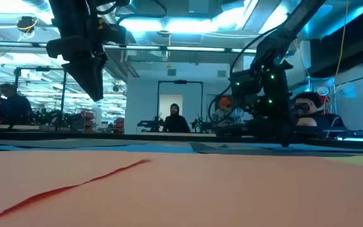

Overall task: Organize paper
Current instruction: Move the blue paper to the top right of the table, then stack the blue paper on top of the other blue paper

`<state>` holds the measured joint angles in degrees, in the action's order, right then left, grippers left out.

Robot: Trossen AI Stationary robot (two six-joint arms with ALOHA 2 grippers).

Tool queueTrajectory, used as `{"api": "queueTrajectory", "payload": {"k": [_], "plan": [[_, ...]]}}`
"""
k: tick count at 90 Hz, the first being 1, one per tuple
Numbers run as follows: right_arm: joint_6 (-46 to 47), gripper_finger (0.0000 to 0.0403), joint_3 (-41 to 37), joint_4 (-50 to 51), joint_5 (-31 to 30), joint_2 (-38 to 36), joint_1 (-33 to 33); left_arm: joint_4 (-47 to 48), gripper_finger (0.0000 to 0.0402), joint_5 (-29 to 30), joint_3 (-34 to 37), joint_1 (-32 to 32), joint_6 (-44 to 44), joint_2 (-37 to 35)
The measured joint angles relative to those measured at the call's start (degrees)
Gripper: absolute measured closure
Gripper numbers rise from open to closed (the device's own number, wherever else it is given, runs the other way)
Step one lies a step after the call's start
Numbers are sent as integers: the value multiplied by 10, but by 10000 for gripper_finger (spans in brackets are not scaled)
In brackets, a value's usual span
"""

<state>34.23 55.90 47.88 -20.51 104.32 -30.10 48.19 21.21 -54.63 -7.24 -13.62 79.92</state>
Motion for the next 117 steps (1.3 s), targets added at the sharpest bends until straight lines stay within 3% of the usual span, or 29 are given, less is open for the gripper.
{"api": "queueTrajectory", "payload": {"k": [30, 44, 53, 63, 72, 80, 95, 104, 117], "plan": [[3, 374, -2, 1, 43, -87, 17, -14, 273, 4, 0, 10, 17, -2], [13, 338, -1, 0, 77, -162, 61, -86, 273, 37, -2, -35, 3, -25], [45, 314, -5, -13, 102, -190, 142, -150, 273, 35, 2, -76, -22, -26], [85, 295, -14, -72, 108, -186, 276, -250, 273, 15, 35, -116, -60, -6], [107, 288, -14, -173, 45, -171, 388, -334, 273, -2, 75, -136, -87, 28], [104, 288, -13, -246, -34, -156, 446, -366, 273, -2, 88, -128, -119, 48], [97, 291, -13, -284, -43, -100, 437, -352, 273, 7, 93, -72, -138, 68], [83, 292, -12, -309, -35, -62, 398, -335, 273, -22, 93, -30, -146, 79], [37, 292, 4, -398, 35, -7, 338, -308, 273, -50, 92, -8, -161, 80]]}}
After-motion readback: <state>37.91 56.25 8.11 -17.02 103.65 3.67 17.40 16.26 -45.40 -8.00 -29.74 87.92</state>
